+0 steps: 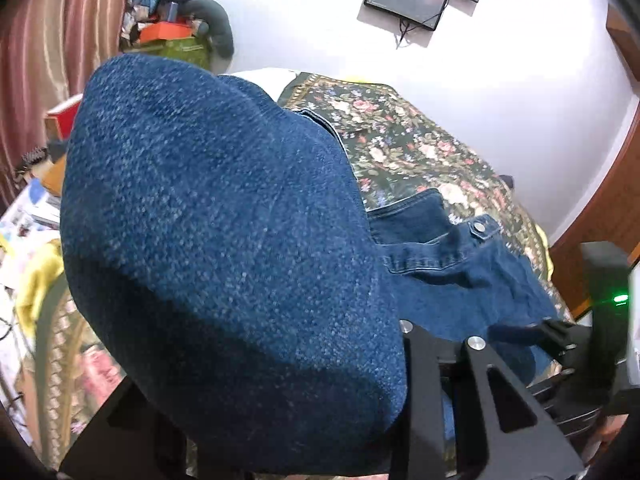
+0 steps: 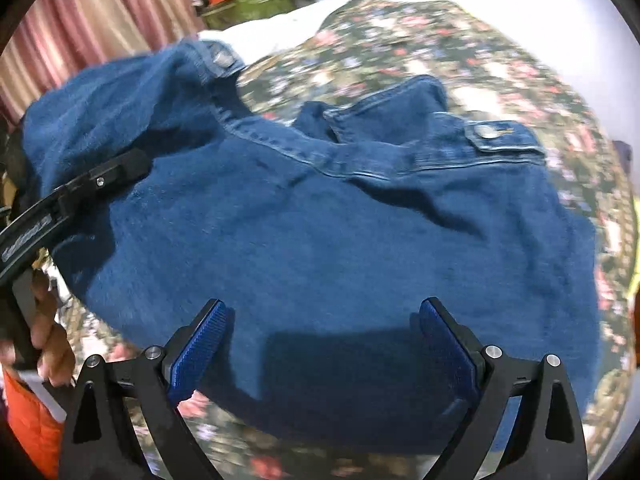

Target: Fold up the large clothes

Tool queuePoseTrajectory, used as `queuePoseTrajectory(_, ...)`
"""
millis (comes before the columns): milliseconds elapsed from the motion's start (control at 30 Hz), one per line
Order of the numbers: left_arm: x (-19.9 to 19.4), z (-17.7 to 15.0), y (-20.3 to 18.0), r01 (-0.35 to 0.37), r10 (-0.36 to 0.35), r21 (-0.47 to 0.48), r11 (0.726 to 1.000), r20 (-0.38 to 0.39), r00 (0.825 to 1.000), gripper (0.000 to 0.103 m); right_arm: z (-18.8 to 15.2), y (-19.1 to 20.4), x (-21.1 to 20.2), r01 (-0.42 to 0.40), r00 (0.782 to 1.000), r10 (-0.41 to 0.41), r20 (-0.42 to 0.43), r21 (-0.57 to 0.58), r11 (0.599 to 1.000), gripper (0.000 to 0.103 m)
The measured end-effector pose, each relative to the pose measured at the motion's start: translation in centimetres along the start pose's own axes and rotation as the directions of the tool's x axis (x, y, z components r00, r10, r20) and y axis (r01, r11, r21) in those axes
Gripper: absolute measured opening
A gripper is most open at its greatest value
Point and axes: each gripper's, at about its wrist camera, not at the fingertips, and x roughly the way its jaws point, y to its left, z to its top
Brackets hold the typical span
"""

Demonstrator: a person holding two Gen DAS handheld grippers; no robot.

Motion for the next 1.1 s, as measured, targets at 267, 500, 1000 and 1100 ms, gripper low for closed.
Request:
queuePoseTrajectory(267, 0.3, -1.8, 1.6, -0.064, 0.061, -0.048, 0.997, -0.066, 0.996, 0.033, -0.9, 5.1, 4.9, 0.001, 0.990, -0.019, -0.142, -0.122, 0.993, 0.103)
queuePoseTrajectory(500, -1.7, 1.2, -3.0, -0.032, 0.032, 0.052, 0.998, 0.006, 0.999, 0.033, -1.8, 0.1, -1.4, -0.094, 0.993, 0.097, -0.061, 0.043, 0.995, 0.103)
queuePoseTrajectory(1000, 3.1, -3.7, -26.3, 0.146, -0.118, 0.583, 0.799, -0.086, 0.989, 0.036, -12.9, -16.0, -20.1, 0.120, 0.959, -0.212, 0.188, 0.407, 0.905, 0.103)
queuePoseTrajectory(1100, 4.4, -6.6, -26.4, 0.191, -0.093, 0.624, 0.757, -0.186, 0.978, 0.038, -13.9, -16.6, -21.1, 0.128, 0.952, -0.232, 0.199, 0.428, 0.894, 0.103)
